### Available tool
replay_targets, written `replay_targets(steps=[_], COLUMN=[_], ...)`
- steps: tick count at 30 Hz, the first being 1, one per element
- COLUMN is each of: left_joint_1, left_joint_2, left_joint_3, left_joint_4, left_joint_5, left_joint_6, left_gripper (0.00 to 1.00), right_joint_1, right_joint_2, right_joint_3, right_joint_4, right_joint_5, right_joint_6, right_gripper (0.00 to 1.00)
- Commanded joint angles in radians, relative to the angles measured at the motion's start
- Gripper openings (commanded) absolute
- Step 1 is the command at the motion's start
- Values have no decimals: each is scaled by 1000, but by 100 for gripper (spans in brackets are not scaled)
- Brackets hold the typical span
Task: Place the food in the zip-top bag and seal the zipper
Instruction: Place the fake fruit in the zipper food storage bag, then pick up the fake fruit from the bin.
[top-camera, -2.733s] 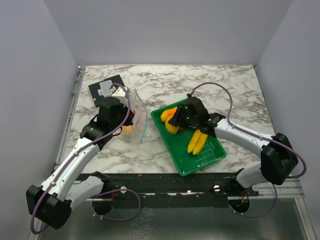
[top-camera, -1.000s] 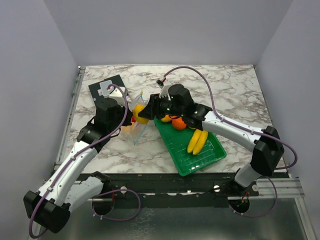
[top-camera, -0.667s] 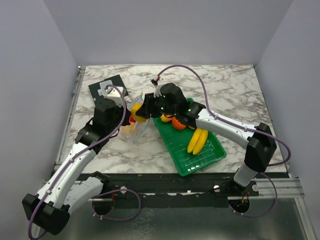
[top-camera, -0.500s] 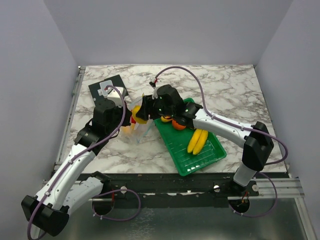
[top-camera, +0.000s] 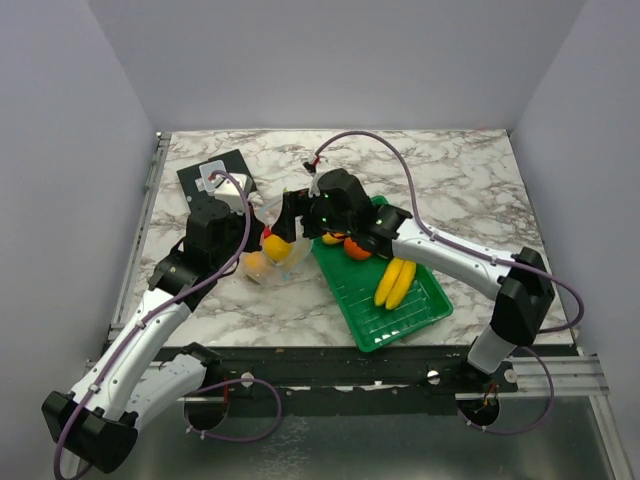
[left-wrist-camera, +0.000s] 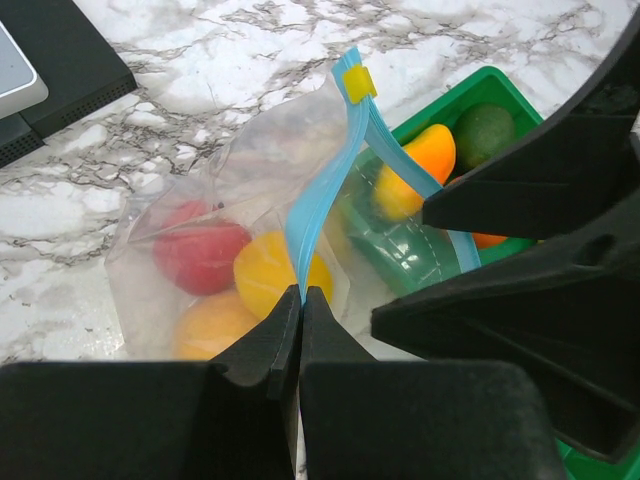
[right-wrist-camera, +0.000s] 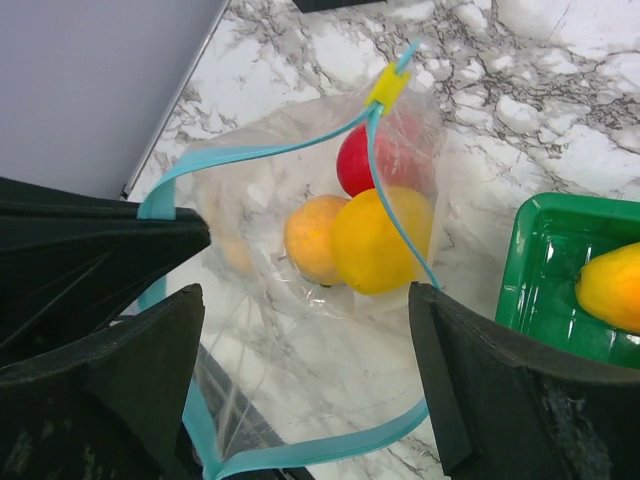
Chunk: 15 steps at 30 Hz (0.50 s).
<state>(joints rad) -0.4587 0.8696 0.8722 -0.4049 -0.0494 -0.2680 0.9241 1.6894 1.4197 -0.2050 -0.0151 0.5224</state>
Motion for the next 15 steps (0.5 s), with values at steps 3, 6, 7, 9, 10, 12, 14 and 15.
replay_targets(steps=[3,6,7,9,10,12,14,15], left_joint_1=[-3,-3,-3,-3,-4,-3,-3,-2], left_joint_2=[7,10,11,12,12,11,11,11], left_joint_3=[-13,-13,-12,-13,-13,-13,-13,-13], left_joint_4=[17,18,18,18,19,17,17,17], left_joint_5=[12,13,12,15,16,14,13,11], left_joint_6=[-6,-5,-6,-6,-6,-6,-6,-6], left_gripper=[0,0,0,0,0,0,0,0], right_joint_1=[9,9,9,9,9,9,9,9], right_joint_2=[-132,-179,-195,-222,-232,-249,-264,-270], right_joint_3=[-34,-58,-67,-79,-80,-82,-87,-91], right_joint_4=[-10,-20,-21,-47,-69,-109,-147,-166], right_joint_5=[40,56,66,113,145,210,270,301], right_joint_6=[-11,-7,-6,-5,-4,-12,-19,-18], right_gripper=[88,88,88,88,88,89,89,89])
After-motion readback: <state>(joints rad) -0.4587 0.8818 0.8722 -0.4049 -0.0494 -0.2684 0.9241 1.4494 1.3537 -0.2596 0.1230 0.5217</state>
